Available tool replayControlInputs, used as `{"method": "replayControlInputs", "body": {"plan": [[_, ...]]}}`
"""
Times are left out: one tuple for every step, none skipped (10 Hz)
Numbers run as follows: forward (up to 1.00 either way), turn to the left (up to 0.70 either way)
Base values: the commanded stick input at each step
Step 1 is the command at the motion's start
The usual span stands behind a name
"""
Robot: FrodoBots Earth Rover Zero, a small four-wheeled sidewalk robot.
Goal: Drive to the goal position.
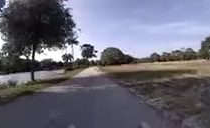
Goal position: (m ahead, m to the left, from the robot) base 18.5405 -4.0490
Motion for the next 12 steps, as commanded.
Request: {"method": "replayControlInputs", "body": {"plan": [[1.00,0.02],[1.00,0.02],[1.00,0.02],[1.00,0.02],[1.00,0.02],[1.00,0.02],[1.00,0.02],[1.00,0.02],[1.00,0.02],[1.00,0.02],[1.00,0.02],[1.00,0.03]]}}
